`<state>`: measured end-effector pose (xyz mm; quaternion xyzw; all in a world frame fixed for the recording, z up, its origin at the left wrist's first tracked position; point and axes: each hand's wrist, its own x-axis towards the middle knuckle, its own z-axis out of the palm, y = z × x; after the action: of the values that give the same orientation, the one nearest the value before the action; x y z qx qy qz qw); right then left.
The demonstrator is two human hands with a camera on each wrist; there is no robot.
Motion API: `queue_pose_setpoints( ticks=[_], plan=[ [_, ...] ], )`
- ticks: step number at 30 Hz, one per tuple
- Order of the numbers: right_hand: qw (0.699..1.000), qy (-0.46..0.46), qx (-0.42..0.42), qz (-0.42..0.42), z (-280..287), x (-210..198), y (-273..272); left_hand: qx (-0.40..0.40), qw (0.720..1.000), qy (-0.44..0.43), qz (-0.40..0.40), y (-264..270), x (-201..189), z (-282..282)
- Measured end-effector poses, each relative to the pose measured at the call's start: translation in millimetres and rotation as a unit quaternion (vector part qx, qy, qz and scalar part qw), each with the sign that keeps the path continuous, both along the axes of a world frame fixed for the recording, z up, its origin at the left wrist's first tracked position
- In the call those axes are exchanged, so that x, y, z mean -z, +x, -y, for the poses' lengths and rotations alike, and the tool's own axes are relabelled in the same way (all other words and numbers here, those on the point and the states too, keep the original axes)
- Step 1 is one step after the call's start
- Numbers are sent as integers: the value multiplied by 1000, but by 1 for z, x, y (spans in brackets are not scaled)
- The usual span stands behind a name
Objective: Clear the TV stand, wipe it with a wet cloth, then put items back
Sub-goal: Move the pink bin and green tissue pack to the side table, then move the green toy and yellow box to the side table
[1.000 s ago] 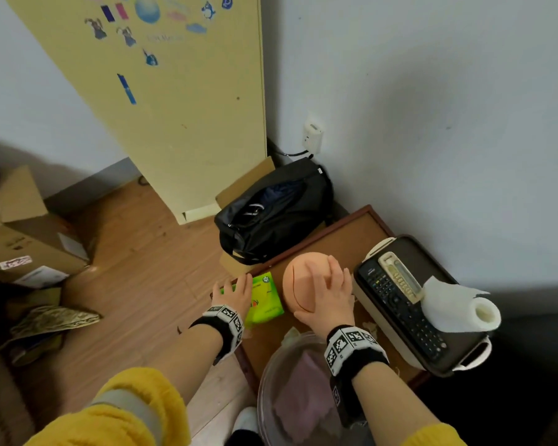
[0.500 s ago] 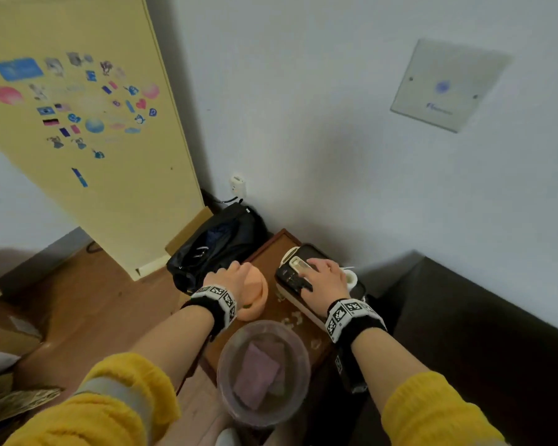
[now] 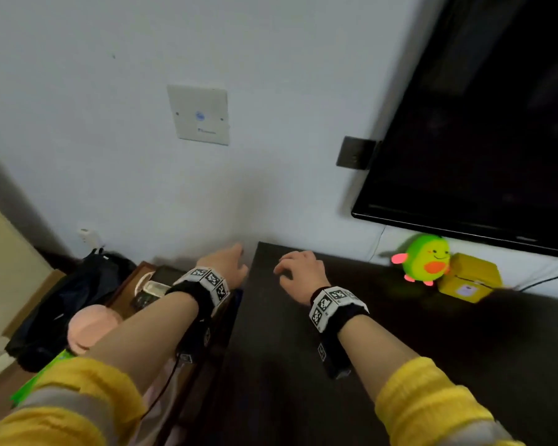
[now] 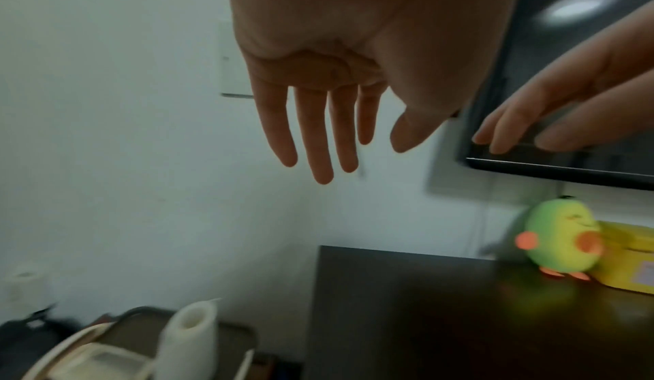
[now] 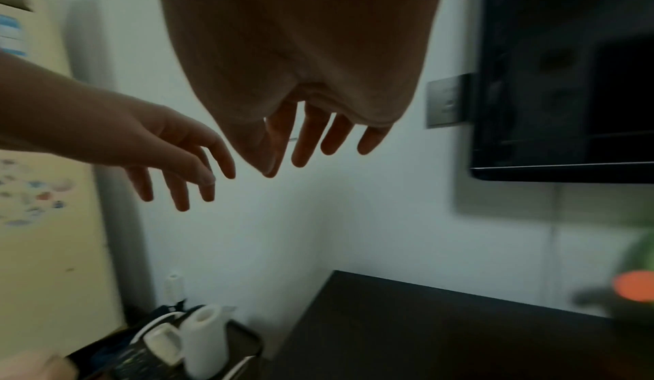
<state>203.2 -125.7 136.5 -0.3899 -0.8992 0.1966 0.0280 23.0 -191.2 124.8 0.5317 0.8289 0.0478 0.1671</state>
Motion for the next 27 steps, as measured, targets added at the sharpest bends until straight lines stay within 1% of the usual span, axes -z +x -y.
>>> queue_pose_setpoints(
  ticks=[4,8,10,15,19,23,27],
  plan=[
    [996,-4,87,10,-24,2,62,96,995,17,-6,65,0,-34],
    [987,-10,161,11,-35,14,103,150,989,4,-7,99,3,-62],
    [983,-13,181,18,-35,22,118,171,985,-1,-11,110,5,-76],
    [978,-42,195,61,-43,42,164,205,979,-16,0,143,16,-114],
    [965,-78,236,84,-68,55,214,234,972,-29,24,183,31,-154],
    [945,-159,265,107,-118,70,275,236,969,-64,42,233,52,-199],
    [931,-194,287,112,-186,83,340,210,973,-84,52,286,75,-257]
  ],
)
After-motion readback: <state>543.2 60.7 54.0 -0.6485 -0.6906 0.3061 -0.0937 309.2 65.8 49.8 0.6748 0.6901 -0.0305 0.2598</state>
